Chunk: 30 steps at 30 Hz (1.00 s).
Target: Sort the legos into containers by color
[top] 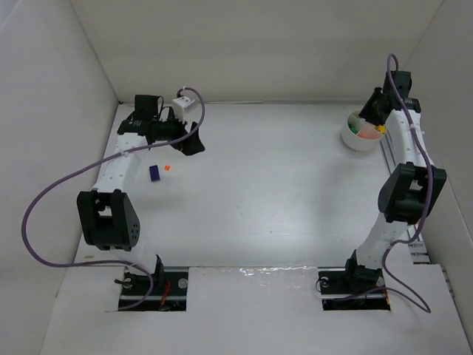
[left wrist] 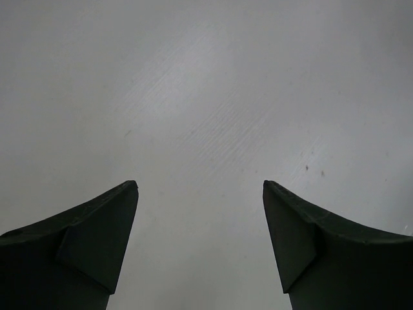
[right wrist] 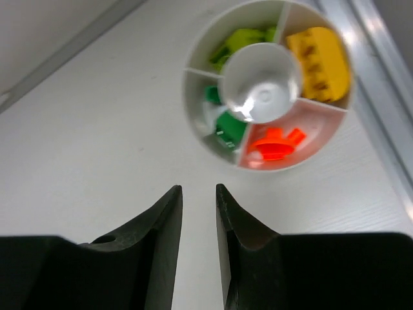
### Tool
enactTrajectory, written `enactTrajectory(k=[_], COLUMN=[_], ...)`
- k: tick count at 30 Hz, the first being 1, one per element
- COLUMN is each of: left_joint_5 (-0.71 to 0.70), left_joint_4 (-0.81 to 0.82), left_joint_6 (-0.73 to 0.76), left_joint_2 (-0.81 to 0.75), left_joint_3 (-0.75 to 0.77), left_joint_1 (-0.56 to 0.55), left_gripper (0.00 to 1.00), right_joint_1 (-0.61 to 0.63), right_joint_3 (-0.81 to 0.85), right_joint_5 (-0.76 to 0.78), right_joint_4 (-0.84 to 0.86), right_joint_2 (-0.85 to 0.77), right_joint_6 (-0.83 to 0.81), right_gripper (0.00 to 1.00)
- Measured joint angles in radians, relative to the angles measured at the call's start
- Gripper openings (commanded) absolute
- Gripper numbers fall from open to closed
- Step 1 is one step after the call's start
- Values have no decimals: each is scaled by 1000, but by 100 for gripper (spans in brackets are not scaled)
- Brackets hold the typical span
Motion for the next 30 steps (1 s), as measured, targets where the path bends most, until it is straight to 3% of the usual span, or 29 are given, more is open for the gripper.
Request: enactTrajectory(k=[4, 10, 21, 30], left_joint_5=[-26, -152, -439, -575], left_joint_4=[-119, -147, 38, 91], left_joint_6=[146, 208, -45, -124], left_joint_2=[-74, -137, -43, 77], left_joint_3=[-79, -225, -238, -234], left_joint_1=[47, 114, 74, 61], left_gripper=[60, 53, 57, 54], right_joint_1=[72, 213, 255, 255], right_joint_3=[11, 48, 62, 77], right_joint_5=[-105, -199, -225, -227], right_joint_4=[-1, -14, -45, -49], right_joint_2=[-47, -19, 18, 38], right_joint_6=[0, 0, 0, 0], right_gripper=[33, 33, 33, 34])
